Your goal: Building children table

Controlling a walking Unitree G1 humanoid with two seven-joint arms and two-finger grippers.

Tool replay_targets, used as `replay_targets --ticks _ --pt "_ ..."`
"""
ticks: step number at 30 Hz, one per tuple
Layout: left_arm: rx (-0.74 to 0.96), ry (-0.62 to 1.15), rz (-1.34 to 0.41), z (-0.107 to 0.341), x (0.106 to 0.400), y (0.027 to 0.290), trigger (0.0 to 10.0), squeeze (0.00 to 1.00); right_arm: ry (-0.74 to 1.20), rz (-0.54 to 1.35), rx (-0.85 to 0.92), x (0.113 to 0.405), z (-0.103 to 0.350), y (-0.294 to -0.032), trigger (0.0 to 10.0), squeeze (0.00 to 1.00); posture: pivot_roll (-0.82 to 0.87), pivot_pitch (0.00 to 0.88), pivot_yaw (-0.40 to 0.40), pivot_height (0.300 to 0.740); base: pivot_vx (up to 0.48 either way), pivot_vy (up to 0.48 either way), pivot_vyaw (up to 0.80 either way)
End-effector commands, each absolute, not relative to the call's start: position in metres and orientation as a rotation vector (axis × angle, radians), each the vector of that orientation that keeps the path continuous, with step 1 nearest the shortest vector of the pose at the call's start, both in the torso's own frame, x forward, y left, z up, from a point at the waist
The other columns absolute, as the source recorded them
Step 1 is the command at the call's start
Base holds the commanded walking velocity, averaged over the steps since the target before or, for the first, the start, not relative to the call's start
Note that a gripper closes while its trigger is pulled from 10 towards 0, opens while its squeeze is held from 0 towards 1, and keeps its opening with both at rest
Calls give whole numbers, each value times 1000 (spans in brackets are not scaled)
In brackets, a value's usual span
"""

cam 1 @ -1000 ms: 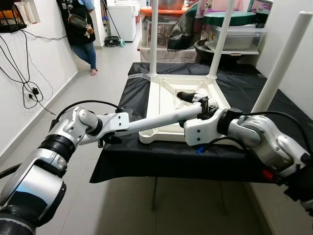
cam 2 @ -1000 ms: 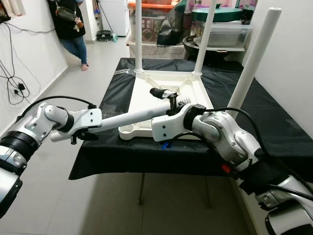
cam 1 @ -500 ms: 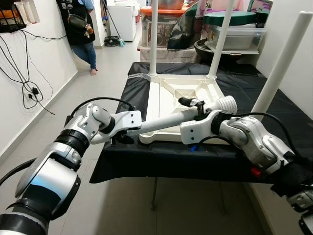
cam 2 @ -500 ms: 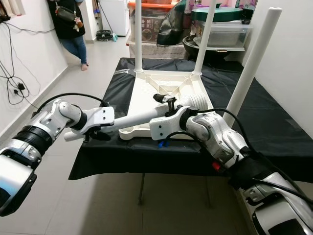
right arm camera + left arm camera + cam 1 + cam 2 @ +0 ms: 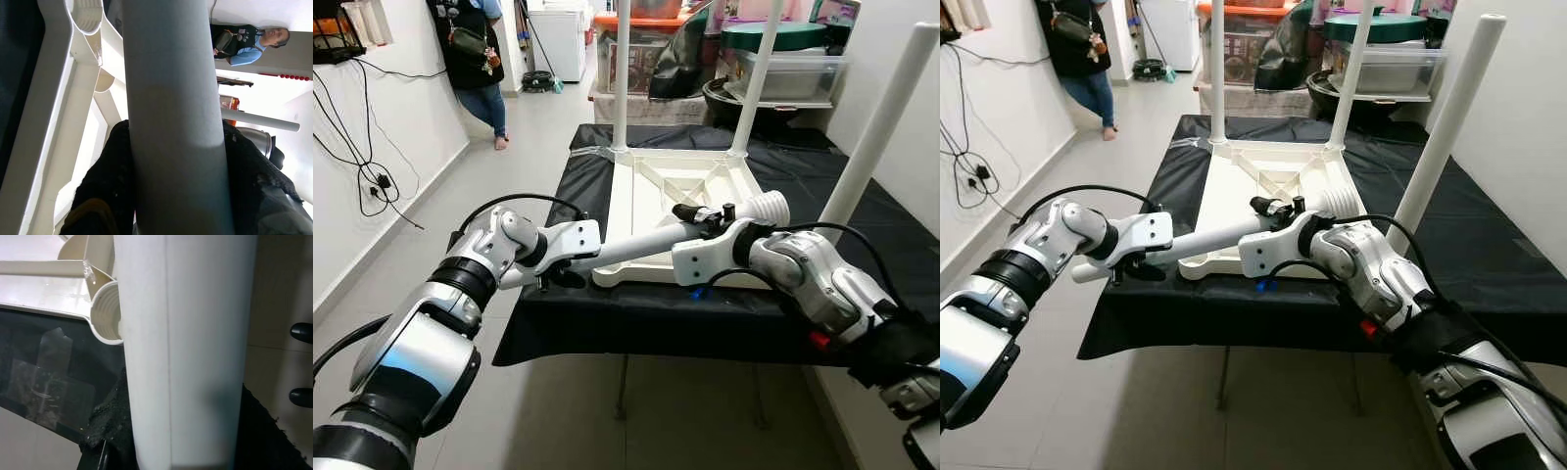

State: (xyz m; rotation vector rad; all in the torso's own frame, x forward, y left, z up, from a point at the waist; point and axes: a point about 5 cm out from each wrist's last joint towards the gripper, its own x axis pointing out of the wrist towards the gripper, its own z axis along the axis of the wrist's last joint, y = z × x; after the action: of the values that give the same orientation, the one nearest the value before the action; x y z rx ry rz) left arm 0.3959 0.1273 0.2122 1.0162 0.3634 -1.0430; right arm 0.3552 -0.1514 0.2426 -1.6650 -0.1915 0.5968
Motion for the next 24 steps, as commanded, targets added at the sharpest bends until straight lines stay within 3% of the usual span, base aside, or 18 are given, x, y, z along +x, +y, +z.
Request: replay_targets --ticks 1,2,15,21,22,23,24 --pt "1003 222 -1058 235 398 118 10000 0 -120 557 -1619 359 235 -163 0 0 26 0 -37 740 0 0 0" --pt "1013 212 -1054 236 398 120 10000 1000 -122 547 -1616 360 236 -164 0 0 24 0 -34 740 0 0 0" --pt "898 102 -997 257 393 153 10000 1000 -92 379 -1550 366 245 -194 0 0 30 0 -31 740 0 0 0" --pt "792 -32 -1012 271 379 161 10000 1000 -98 294 -1389 369 251 -204 0 0 40 0 -37 740 0 0 0" --pt "745 -79 -1027 271 372 161 10000 0 -106 269 -1270 370 254 -205 0 0 44 0 -41 740 0 0 0" --pt "685 -112 -1041 265 363 161 10000 0 -115 255 -1103 371 256 -202 0 0 43 0 -42 740 0 0 0" --pt "685 -112 -1041 265 363 161 10000 0 -115 255 -1103 371 256 -202 0 0 43 0 -42 740 0 0 0"
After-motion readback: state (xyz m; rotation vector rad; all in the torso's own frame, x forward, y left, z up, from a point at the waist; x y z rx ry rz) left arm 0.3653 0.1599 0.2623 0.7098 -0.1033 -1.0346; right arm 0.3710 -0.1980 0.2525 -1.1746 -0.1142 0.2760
